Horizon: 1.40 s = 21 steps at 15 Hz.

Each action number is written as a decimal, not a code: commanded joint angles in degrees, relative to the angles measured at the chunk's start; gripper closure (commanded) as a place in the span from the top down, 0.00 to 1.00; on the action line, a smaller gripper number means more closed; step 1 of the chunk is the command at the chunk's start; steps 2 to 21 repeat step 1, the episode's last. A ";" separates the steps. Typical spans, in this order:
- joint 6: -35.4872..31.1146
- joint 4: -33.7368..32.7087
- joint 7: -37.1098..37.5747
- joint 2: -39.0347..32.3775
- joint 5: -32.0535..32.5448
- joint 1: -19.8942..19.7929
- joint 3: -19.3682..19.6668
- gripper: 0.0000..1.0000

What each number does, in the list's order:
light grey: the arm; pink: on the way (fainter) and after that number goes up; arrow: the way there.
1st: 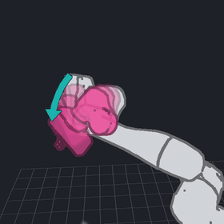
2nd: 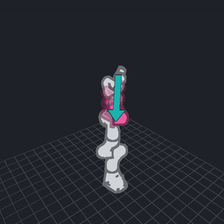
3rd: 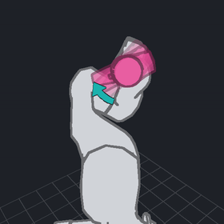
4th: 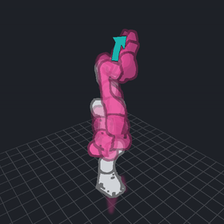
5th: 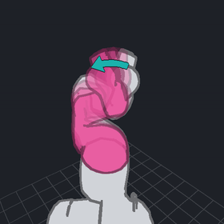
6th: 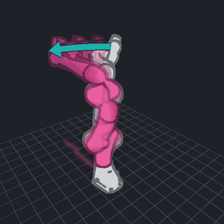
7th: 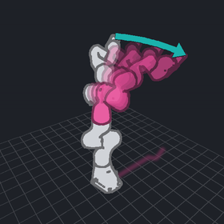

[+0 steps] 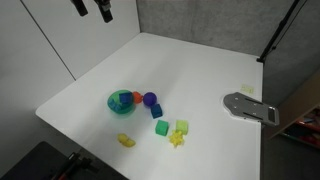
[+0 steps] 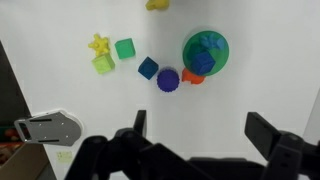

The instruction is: Put the light blue block in the bowl

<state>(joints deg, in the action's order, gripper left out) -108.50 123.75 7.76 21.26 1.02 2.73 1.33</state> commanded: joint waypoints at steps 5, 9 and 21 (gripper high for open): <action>-0.04 0.07 -0.46 0.02 -0.44 -1.24 -1.04 1.00; -0.04 0.07 -0.46 0.02 -0.44 -1.24 -1.04 1.00; -0.04 0.07 -0.46 0.02 -0.44 -1.24 -1.04 1.00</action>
